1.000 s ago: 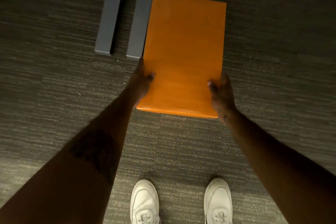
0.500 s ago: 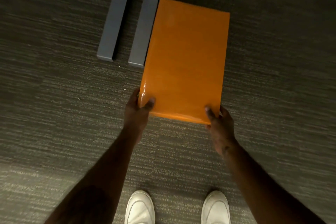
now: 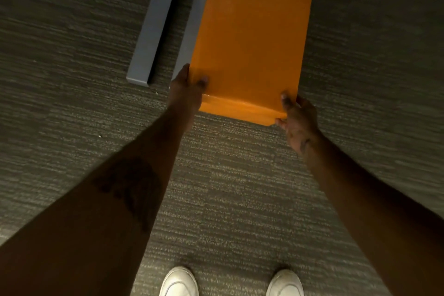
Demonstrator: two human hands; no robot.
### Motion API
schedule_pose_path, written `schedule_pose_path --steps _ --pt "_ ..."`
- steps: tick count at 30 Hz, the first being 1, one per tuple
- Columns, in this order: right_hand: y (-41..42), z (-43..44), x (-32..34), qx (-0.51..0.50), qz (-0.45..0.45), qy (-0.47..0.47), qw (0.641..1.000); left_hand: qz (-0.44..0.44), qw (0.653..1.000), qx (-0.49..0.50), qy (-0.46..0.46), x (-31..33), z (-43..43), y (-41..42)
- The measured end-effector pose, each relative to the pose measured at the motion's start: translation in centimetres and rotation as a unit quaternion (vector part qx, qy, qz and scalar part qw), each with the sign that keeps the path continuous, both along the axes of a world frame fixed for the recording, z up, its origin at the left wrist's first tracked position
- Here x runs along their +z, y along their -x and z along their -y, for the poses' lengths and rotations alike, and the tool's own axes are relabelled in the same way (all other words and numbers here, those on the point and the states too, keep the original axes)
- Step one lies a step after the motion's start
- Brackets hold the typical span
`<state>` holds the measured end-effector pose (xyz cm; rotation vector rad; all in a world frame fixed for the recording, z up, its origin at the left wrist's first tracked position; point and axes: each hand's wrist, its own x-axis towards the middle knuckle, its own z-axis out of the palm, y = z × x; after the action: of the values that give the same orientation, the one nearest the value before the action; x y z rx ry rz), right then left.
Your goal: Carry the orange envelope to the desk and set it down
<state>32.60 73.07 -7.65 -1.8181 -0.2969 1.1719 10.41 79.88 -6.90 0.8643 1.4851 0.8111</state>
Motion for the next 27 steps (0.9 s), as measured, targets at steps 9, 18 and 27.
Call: schedule_pose_path --steps 9,18,27 --pt "0.4 -1.4 -1.0 0.035 0.037 0.021 0.998 -0.07 0.997 -0.03 0.01 -0.8 -1.6 0.0" --pt "-0.6 -0.4 -0.3 0.162 0.183 0.038 0.969 -0.133 0.991 0.006 0.021 -0.3 0.4 1.0" --pt "-0.1 5.5 2.9 0.416 0.468 0.088 0.774 -0.519 0.759 -0.337 -0.201 2.1 7.6 5.0"
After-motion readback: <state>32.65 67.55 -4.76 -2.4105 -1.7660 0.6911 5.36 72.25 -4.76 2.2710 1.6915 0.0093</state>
